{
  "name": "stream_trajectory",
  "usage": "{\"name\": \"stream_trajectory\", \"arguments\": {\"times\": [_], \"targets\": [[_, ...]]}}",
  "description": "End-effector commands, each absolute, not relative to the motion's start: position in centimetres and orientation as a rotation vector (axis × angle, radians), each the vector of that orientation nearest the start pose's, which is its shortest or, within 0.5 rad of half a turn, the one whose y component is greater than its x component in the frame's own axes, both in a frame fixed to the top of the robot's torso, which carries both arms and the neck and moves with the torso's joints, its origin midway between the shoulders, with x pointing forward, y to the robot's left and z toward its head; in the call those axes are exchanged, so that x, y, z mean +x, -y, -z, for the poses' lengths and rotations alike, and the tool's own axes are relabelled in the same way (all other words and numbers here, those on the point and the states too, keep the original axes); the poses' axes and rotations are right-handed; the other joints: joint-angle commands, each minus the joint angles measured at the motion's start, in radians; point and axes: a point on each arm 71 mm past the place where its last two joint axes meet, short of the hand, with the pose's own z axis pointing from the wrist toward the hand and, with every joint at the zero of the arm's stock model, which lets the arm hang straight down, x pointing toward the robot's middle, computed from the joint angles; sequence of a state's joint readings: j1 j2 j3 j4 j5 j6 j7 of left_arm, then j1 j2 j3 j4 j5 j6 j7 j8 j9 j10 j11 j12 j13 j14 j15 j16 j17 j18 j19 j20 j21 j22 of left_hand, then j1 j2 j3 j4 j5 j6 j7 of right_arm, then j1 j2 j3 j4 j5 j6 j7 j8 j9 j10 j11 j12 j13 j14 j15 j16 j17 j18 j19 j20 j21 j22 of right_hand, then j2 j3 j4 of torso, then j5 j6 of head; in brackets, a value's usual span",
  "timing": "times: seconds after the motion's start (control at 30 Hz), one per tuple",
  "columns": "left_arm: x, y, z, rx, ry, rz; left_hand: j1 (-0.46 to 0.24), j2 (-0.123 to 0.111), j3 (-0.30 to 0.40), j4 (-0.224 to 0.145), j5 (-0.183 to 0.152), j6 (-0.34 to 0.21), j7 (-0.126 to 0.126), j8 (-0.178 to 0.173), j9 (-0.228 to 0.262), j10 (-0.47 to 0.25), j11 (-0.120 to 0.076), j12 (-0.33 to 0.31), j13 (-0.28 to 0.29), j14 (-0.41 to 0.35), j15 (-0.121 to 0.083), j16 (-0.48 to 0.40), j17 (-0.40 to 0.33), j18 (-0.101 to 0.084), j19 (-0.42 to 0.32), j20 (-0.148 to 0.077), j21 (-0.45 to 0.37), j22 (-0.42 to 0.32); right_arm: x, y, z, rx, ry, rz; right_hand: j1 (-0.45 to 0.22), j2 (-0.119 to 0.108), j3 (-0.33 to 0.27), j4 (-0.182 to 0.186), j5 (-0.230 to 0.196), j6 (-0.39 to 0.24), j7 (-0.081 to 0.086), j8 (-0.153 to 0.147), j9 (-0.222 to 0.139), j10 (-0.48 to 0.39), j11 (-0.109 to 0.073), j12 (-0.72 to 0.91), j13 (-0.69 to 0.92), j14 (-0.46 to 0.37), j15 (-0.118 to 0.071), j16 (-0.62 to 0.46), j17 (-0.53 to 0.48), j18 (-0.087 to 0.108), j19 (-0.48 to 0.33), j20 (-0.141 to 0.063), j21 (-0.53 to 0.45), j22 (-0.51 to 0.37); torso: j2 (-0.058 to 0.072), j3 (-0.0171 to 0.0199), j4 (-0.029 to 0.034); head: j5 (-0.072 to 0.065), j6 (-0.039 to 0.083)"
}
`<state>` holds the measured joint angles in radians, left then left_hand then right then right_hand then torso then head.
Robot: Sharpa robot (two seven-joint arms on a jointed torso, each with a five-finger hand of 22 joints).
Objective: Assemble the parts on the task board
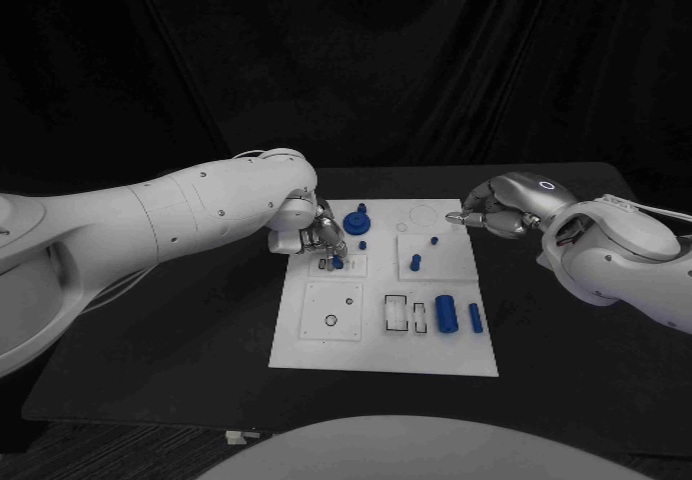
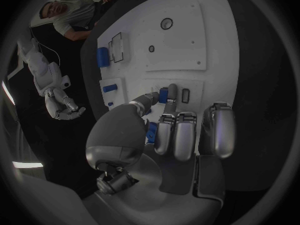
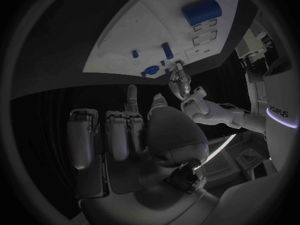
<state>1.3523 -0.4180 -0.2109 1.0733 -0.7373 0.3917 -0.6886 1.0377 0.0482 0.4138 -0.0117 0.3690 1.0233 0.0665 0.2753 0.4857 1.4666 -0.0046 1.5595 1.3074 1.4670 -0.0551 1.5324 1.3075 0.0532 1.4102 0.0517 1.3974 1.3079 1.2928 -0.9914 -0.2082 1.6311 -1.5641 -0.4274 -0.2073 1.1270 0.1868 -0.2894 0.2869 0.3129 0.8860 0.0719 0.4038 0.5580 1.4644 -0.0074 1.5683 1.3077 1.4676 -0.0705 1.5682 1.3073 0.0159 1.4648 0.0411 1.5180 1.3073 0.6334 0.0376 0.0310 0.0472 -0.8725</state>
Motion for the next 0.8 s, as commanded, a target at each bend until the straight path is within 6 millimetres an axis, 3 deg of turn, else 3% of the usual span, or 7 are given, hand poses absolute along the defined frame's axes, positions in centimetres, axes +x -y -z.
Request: {"name": "stream_trajectory", "arguments": {"times": [0.03, 0.07, 0.13, 0.33, 0.43, 0.67, 0.8], "targets": [[53.10, -13.27, 23.95, -0.198, -2.686, 0.246, -0.016, -0.001, -0.013, 0.016, -0.071, -0.009, -0.002, 0.002, 0.005, 0.084, -0.006, -0.006, 0.237, 0.073, -0.007, -0.008, 0.204, 0.007, -0.005, 0.000, -0.006, 0.064, 45.83, 24.89, 18.78, -0.184, -1.627, -0.437, 0.009, -0.004, -0.004, -0.003, 0.004, 0.003, -0.001, 0.006, 0.002, 0.106, 0.006, 0.002, 0.263, 0.103, 0.008, 0.003, 0.263, 0.001, 0.071, 0.008, -0.005, 0.241, 0.000, -0.0001, 0.0001, 0.000, 0.000], [53.08, -13.28, 23.98, -0.196, -2.689, 0.243, -0.017, -0.001, -0.015, 0.018, -0.075, -0.010, -0.002, 0.001, 0.005, 0.084, -0.005, -0.006, 0.237, 0.073, -0.007, -0.008, 0.203, 0.007, -0.005, 0.000, -0.006, 0.064, 45.83, 24.90, 18.78, -0.184, -1.627, -0.437, 0.009, -0.004, -0.004, -0.003, 0.004, 0.003, -0.001, 0.006, 0.002, 0.106, 0.006, 0.002, 0.263, 0.103, 0.008, 0.003, 0.263, 0.001, 0.071, 0.008, -0.005, 0.241, 0.000, 0.0000, 0.0001, 0.000, 0.000], [53.03, -13.29, 24.05, -0.192, -2.695, 0.240, -0.042, -0.006, -0.044, 0.047, -0.162, -0.018, 0.002, -0.009, 0.003, 0.081, -0.002, -0.009, 0.233, 0.071, -0.004, -0.012, 0.199, 0.007, -0.006, 0.002, -0.010, 0.063, 45.82, 24.90, 18.78, -0.183, -1.627, -0.437, 0.009, -0.004, -0.004, -0.003, 0.004, 0.003, -0.001, 0.006, 0.002, 0.106, 0.006, 0.002, 0.263, 0.103, 0.008, 0.003, 0.263, 0.001, 0.071, 0.008, -0.005, 0.241, 0.000, -0.0001, 0.0001, 0.000, 0.000], [52.84, -13.24, 24.32, -0.177, -2.715, 0.228, -0.083, -0.021, -0.114, 0.102, -0.272, -0.027, 0.013, -0.038, -0.008, 0.072, 0.008, -0.016, 0.222, 0.066, 0.004, -0.021, 0.189, 0.010, -0.011, 0.008, -0.022, 0.058, 45.80, 24.90, 18.79, -0.183, -1.627, -0.437, 0.012, -0.004, -0.005, -0.002, 0.004, 0.003, -0.001, 0.006, 0.002, 0.106, 0.006, 0.002, 0.263, 0.103, 0.008, 0.003, 0.263, 0.001, 0.072, 0.008, -0.005, 0.241, 0.000, -0.0001, 0.0001, -0.002, 0.000], [52.79, -13.22, 24.42, -0.173, -2.720, 0.224, -0.101, -0.026, -0.142, 0.124, -0.302, -0.027, 0.014, -0.047, -0.011, 0.069, 0.010, -0.018, 0.219, 0.064, 0.006, -0.024, 0.187, 0.011, -0.014, 0.011, -0.027, 0.055, 45.80, 24.91, 18.80, -0.183, -1.627, -0.437, 0.012, -0.004, -0.005, -0.002, 0.004, 0.003, -0.001, 0.006, 0.002, 0.106, 0.006, 0.002, 0.263, 0.103, 0.008, 0.003, 0.263, 0.001, 0.072, 0.008, -0.005, 0.241, 0.000, 0.0000, 0.0001, -0.002, 0.000], [52.76, -13.33, 24.53, -0.174, -2.725, 0.218, -0.119, -0.027, -0.174, 0.148, -0.313, -0.031, 0.017, -0.059, -0.014, 0.064, 0.013, -0.023, 0.213, 0.061, 0.008, -0.029, 0.182, 0.013, -0.018, 0.013, -0.036, 0.051, 45.78, 24.94, 18.85, -0.183, -1.629, -0.437, 0.012, -0.004, -0.005, -0.002, 0.004, 0.003, -0.001, 0.006, 0.002, 0.106, 0.006, 0.002, 0.263, 0.103, 0.008, 0.003, 0.263, 0.001, 0.072, 0.008, -0.005, 0.241, 0.000, -0.0001, 0.0000, -0.002, 0.000], [52.77, -13.47, 24.58, -0.176, -2.727, 0.213, -0.156, -0.042, -0.226, 0.185, -0.321, -0.036, 0.020, -0.070, -0.015, 0.061, 0.015, -0.025, 0.210, 0.059, 0.010, -0.032, 0.180, 0.014, -0.022, 0.015, -0.044, 0.049, 45.75, 24.95, 18.93, -0.183, -1.631, -0.437, 0.012, -0.004, -0.005, -0.002, 0.004, 0.003, -0.001, 0.006, 0.002, 0.106, 0.006, 0.002, 0.263, 0.103, 0.008, 0.003, 0.263, 0.001, 0.072, 0.008, -0.005, 0.241, 0.000, 0.0001, 0.0001, -0.001, 0.000]]}}
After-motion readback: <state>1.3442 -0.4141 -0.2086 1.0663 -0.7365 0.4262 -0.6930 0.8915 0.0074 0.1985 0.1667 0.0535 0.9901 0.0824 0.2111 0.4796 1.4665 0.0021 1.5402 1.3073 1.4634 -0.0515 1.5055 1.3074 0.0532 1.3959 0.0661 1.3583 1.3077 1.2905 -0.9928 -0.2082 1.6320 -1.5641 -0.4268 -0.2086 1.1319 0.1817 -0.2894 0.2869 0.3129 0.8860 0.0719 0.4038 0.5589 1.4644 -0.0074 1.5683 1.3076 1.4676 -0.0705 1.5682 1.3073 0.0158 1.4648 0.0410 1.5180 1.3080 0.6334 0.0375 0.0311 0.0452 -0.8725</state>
